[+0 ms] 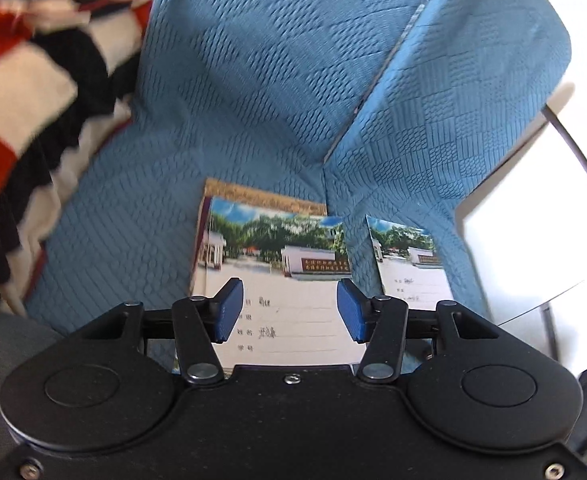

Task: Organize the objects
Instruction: 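Open both tools and pull back from the placed postcards, then raise both open tools and move toward the lone postcard on the seat, then lower both open tools onto the edge of the lone postcard, then close both tools on the postcard edge, then lift and carry the pinched postcard toward the stack with both tools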

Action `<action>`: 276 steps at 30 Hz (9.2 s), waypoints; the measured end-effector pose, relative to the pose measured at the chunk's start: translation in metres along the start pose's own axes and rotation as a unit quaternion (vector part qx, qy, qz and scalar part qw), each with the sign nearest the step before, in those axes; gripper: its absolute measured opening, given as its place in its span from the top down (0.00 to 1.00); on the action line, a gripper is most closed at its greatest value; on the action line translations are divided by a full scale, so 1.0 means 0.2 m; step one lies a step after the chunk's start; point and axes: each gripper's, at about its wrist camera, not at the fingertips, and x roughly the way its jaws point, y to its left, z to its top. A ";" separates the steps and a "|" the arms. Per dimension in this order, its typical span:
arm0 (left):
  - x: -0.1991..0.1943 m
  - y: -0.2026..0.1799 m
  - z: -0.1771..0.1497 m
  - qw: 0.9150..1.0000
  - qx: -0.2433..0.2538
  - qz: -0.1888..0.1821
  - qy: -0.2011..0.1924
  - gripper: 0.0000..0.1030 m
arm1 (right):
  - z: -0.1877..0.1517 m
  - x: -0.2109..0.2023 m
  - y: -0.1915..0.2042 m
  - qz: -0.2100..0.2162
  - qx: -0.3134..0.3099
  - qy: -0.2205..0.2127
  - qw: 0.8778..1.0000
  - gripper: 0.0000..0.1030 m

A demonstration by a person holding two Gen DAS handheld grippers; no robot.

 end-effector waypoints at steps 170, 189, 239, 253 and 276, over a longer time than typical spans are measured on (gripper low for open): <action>1.38 -0.63 -0.10 0.976 -0.118 -0.081 0.164 0.82 | 0.36 0.40 -1.17 -0.097 0.144 -0.107 0.979 0.92; 1.48 -0.67 -0.14 0.966 -0.131 -0.098 0.203 0.83 | 0.33 0.37 -1.24 -0.051 0.221 -0.108 0.968 0.86; 1.23 -0.76 -0.05 0.965 -0.152 -0.148 0.155 0.98 | 0.25 0.33 -1.35 0.076 0.374 -0.116 0.917 0.87; 1.09 -0.68 -0.07 0.963 -0.148 -0.165 0.157 0.98 | 0.29 0.13 -1.18 0.060 0.306 -0.143 0.939 0.96; 0.46 -0.57 0.15 0.963 -0.131 -0.202 0.118 0.97 | 0.43 -0.31 -0.67 0.066 0.198 -0.166 0.964 0.96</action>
